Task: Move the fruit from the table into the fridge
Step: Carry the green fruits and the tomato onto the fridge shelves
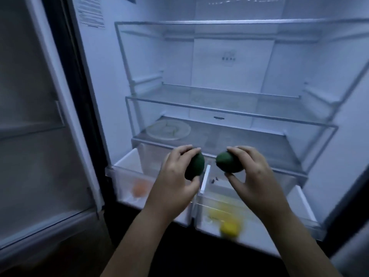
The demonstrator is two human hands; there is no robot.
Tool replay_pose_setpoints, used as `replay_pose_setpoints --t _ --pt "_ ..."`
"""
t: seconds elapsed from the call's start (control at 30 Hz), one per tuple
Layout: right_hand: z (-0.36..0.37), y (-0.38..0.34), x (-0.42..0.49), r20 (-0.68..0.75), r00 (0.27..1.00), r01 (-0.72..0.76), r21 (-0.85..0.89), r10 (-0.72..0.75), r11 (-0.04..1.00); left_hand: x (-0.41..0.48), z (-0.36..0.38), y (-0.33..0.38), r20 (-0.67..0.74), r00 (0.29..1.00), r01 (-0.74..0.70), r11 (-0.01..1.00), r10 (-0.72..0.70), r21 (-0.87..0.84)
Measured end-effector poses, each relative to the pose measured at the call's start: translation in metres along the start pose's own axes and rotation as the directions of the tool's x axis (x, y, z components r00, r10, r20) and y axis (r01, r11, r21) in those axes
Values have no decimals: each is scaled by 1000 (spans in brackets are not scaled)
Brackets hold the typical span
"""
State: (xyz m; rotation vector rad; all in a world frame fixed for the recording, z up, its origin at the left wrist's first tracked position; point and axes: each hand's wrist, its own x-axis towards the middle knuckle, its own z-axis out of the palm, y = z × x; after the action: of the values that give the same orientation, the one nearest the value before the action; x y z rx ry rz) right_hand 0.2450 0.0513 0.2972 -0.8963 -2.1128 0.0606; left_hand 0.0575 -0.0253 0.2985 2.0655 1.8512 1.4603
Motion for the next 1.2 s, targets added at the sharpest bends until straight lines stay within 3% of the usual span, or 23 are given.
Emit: replay_pose_setpoints --t 0.53,1.2 --pt "4 121 20 -94 935 -355 -266 342 896 122 125 -30 261 937 -184 963 232 -195" --pt "40 255 49 -111 715 -668 -400 690 628 212 281 -64 542 790 -223 958 287 -181"
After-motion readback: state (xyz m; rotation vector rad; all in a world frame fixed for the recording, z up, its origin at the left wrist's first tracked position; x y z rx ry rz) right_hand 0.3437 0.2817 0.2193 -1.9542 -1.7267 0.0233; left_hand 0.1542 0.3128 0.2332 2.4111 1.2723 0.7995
